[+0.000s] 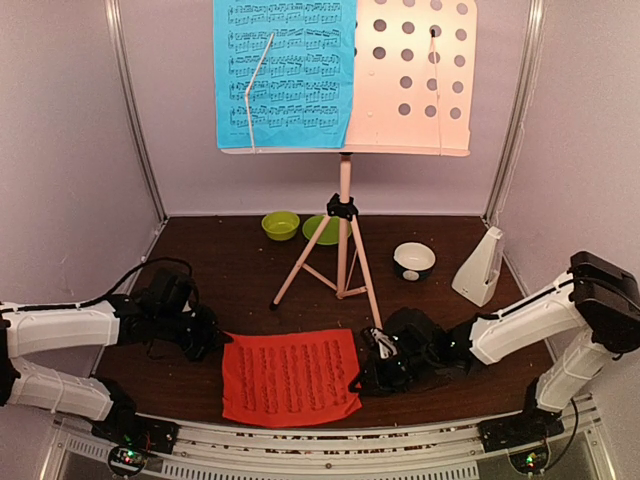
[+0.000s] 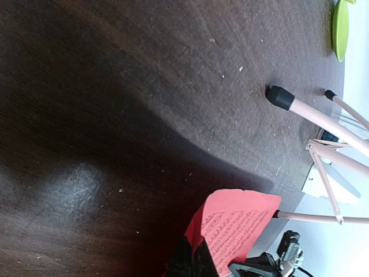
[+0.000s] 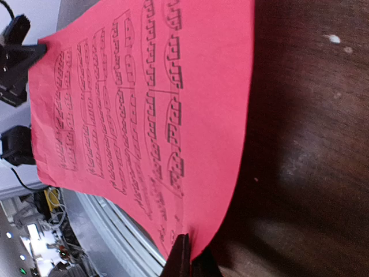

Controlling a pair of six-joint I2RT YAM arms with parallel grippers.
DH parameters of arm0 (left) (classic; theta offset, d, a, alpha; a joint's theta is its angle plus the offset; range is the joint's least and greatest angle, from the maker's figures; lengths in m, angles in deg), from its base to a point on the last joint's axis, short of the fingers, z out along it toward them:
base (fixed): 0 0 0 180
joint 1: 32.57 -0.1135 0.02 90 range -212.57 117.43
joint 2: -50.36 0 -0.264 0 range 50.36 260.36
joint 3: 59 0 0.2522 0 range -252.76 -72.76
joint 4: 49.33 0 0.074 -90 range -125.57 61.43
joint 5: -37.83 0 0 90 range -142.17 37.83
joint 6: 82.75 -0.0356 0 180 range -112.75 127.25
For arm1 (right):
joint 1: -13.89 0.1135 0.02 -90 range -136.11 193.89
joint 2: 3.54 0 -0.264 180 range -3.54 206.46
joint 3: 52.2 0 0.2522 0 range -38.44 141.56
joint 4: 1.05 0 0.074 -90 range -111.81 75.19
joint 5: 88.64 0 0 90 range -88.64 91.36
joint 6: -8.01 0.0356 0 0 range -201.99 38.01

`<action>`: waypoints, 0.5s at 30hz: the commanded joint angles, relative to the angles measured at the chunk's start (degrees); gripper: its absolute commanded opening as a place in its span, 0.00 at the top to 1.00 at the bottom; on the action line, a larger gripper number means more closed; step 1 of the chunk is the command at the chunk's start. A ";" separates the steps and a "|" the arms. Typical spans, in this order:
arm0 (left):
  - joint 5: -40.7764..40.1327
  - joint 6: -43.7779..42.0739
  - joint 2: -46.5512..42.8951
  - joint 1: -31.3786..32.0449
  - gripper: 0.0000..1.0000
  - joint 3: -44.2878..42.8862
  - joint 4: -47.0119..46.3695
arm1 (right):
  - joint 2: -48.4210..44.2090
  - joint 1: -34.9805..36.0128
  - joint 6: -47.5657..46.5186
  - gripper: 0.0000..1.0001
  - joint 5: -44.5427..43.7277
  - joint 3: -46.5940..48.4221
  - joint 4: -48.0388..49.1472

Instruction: Set up the instrument practice props

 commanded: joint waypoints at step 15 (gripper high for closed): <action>2.17 -35.33 -3.80 -2.41 0.03 -11.15 6.76 | -22.44 1.88 -32.77 1.00 -9.43 15.17 -36.15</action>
